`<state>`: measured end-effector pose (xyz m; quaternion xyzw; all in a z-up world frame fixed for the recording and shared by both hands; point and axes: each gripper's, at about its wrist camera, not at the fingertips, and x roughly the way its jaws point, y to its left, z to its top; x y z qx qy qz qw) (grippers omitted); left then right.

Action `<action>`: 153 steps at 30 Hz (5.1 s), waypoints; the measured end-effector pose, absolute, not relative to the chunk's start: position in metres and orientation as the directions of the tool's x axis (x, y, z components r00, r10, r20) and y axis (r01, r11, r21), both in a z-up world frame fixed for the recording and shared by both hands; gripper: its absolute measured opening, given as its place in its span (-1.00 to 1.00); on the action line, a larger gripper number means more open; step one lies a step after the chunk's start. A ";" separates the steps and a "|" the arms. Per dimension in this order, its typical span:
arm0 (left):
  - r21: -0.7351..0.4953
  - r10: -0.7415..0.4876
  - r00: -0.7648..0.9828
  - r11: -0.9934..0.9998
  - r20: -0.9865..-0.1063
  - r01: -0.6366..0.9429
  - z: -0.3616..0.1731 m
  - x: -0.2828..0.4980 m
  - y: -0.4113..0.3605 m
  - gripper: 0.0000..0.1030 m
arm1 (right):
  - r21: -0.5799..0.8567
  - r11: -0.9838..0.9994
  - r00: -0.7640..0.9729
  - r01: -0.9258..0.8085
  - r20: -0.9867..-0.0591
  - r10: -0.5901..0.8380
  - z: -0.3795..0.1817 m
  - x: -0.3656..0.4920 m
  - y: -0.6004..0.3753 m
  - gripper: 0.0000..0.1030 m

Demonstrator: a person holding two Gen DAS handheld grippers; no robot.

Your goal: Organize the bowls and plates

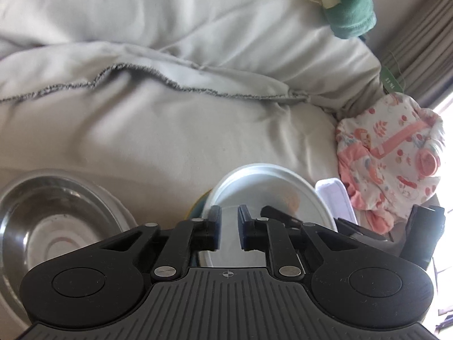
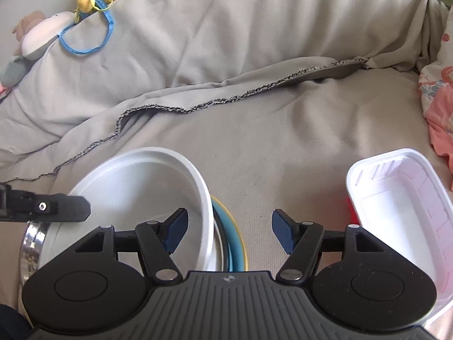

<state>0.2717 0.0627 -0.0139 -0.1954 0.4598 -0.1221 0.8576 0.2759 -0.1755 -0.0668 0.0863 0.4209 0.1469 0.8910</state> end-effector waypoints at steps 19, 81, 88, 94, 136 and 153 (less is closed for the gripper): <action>-0.355 -0.311 0.441 0.935 -0.842 -0.019 -0.066 0.290 0.061 -0.27 | 0.359 0.912 0.525 -0.196 -0.747 0.407 -0.084 0.276 -0.179 0.29; -0.371 -0.302 0.417 0.924 -0.857 -0.094 -0.072 0.239 0.045 -0.21 | 0.508 0.852 0.399 -0.129 -0.760 0.514 -0.098 0.239 -0.175 0.19; -0.355 -0.300 0.368 0.930 -0.880 -0.093 -0.071 0.202 0.035 -0.20 | 0.515 0.848 0.385 -0.125 -0.762 0.520 -0.096 0.216 -0.179 0.20; -0.427 -0.365 0.347 0.896 -0.864 -0.123 -0.079 0.175 0.042 -0.23 | 0.456 0.871 0.390 -0.184 -0.779 0.490 -0.091 0.191 -0.178 0.20; -0.308 -0.260 0.385 0.949 -0.886 -0.069 -0.071 0.228 0.017 -0.13 | 0.323 0.908 0.447 -0.266 -0.794 0.413 -0.078 0.218 -0.177 0.14; -0.447 -0.398 0.327 0.891 -0.857 -0.085 -0.085 0.213 0.041 0.01 | 0.455 0.867 0.348 -0.204 -0.794 0.498 -0.091 0.217 -0.196 0.13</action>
